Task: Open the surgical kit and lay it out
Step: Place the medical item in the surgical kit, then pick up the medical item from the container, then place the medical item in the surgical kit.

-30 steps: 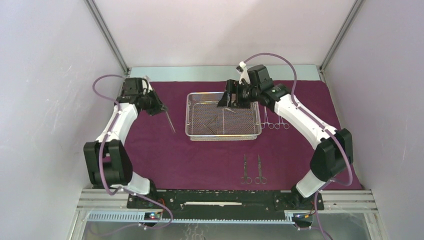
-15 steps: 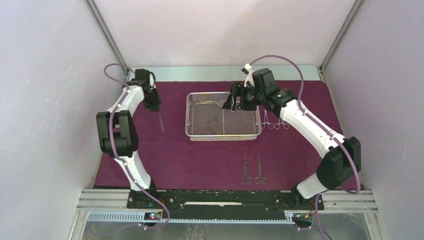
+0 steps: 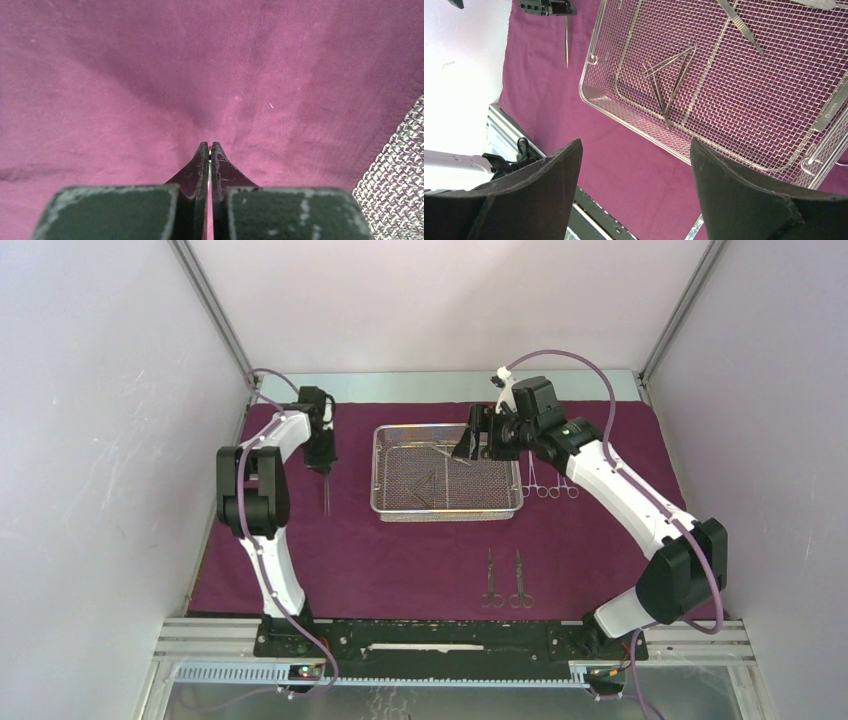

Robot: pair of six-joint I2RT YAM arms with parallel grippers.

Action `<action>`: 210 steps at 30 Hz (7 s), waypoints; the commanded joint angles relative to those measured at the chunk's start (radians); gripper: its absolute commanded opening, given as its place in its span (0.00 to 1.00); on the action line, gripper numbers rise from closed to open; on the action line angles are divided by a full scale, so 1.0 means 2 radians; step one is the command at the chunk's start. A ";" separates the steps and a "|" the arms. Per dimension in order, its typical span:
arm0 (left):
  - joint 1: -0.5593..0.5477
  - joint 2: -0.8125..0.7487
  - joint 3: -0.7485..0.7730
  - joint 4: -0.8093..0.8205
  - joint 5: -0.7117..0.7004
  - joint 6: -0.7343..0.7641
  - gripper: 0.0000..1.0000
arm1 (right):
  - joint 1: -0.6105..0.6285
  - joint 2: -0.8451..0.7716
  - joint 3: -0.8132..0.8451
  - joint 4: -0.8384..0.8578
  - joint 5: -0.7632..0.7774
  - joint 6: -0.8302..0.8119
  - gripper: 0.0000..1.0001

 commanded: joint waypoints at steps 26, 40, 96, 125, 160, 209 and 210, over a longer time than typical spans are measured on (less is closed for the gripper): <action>-0.006 -0.014 0.042 -0.010 -0.008 -0.006 0.38 | -0.011 -0.009 -0.009 0.008 -0.009 -0.013 0.87; -0.019 -0.130 -0.010 0.014 0.074 -0.073 0.98 | -0.011 0.024 -0.009 0.019 0.022 -0.007 0.87; -0.084 -0.452 -0.277 0.110 0.133 -0.119 1.00 | 0.131 0.316 0.192 -0.088 0.227 0.048 0.42; -0.084 -0.444 -0.279 0.110 0.132 -0.124 1.00 | 0.147 0.345 0.183 -0.088 0.241 0.068 0.20; -0.084 -0.442 -0.280 0.110 0.128 -0.125 1.00 | 0.116 0.247 0.157 -0.077 0.264 0.008 0.00; -0.084 -0.463 -0.279 0.115 0.174 -0.143 1.00 | 0.364 0.081 -0.037 -0.139 0.342 0.334 0.00; -0.084 -0.463 -0.280 0.115 0.173 -0.143 1.00 | 0.367 0.091 -0.037 -0.136 0.338 0.339 0.00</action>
